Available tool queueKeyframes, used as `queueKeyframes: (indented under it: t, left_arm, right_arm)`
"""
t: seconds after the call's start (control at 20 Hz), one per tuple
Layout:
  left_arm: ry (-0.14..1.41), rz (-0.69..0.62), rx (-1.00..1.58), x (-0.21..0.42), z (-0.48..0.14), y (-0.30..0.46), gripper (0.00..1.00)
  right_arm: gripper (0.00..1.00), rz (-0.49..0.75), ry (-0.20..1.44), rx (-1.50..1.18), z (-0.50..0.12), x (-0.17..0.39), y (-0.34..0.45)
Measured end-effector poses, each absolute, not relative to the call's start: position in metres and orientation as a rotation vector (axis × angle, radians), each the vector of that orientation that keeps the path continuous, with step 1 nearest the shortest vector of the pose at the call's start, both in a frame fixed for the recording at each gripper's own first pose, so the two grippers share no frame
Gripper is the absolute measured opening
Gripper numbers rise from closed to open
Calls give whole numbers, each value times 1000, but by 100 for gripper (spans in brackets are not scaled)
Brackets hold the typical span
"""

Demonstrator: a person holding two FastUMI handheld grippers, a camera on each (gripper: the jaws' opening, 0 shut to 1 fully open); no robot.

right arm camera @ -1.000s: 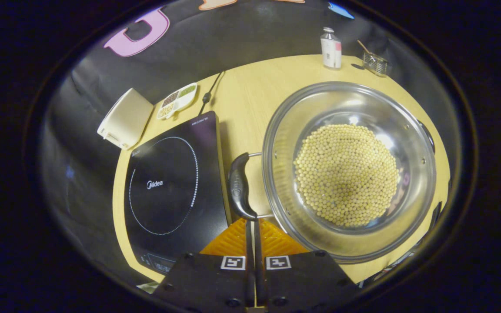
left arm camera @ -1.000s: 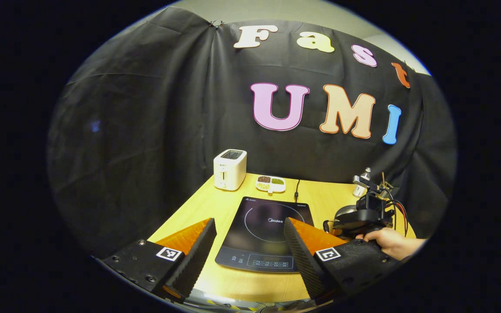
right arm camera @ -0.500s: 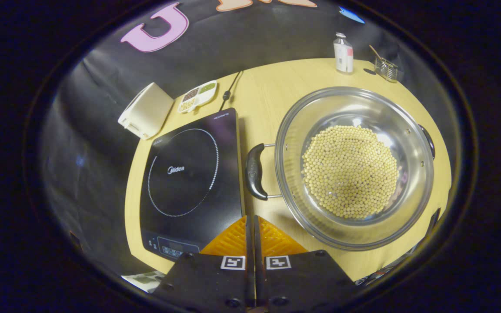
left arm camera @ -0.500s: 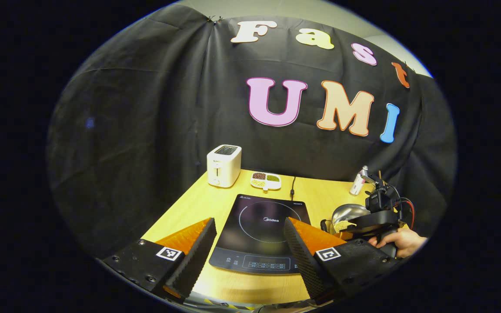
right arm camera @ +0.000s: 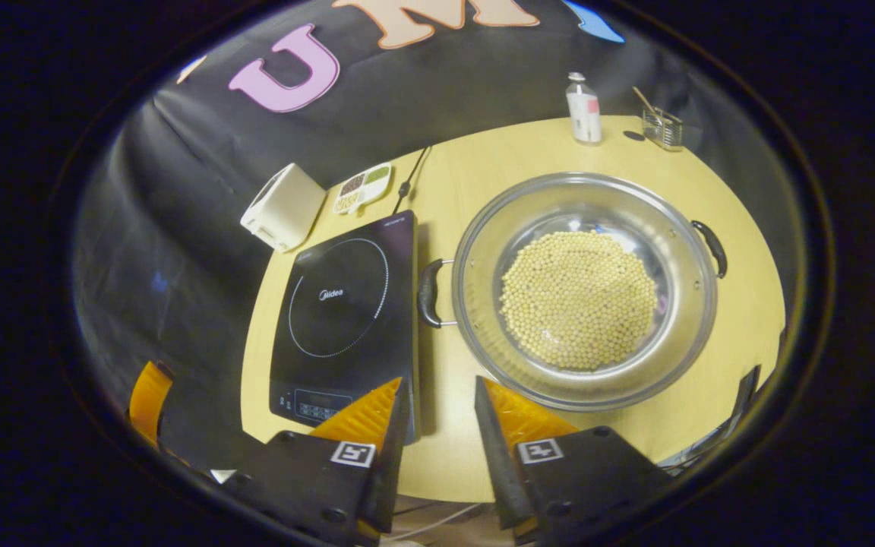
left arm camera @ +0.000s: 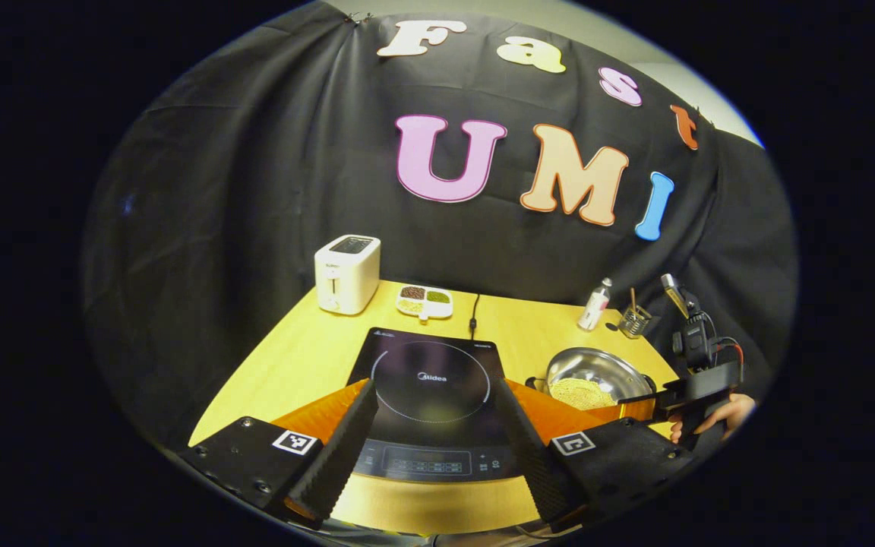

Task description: First push the handle of the pot to place it horizontally, then grasp the pot with both hands and set it on the induction cooktop.

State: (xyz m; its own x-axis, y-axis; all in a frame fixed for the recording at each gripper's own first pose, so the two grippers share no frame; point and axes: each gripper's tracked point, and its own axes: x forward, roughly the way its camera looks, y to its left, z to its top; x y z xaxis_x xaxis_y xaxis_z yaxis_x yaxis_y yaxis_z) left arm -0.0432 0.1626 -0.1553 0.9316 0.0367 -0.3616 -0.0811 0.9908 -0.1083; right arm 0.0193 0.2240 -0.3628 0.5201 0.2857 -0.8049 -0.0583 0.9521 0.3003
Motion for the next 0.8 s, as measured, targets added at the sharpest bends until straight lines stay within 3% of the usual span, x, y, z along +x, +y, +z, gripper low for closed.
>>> queueKeyframes:
  t: [0.15,0.25,0.3,0.35,0.7,0.75,0.8]
  left_arm:
    - [407,22,-138,-35,-164,149,96]
    - [440,-2,-126,-32,-171,141,97]
    - [456,-19,-119,-31,-175,135,97]
    - [473,-36,-114,-28,-179,129,97]
    - [633,-151,-218,-13,-222,66,97]
    - [657,-155,-241,-10,-230,57,97]
    - [679,-156,-261,-7,-237,50,97]
  right_arm:
    - [79,210,997,241,-360,10,202]
    - [93,194,989,225,-358,4,182]
    - [93,181,990,222,-358,0,172]
    - [100,154,990,217,-359,-2,158]
    - [94,-11,1003,291,-361,7,73]
    - [100,-23,1007,301,-361,10,63]
    - [100,-29,1013,311,-361,14,55]
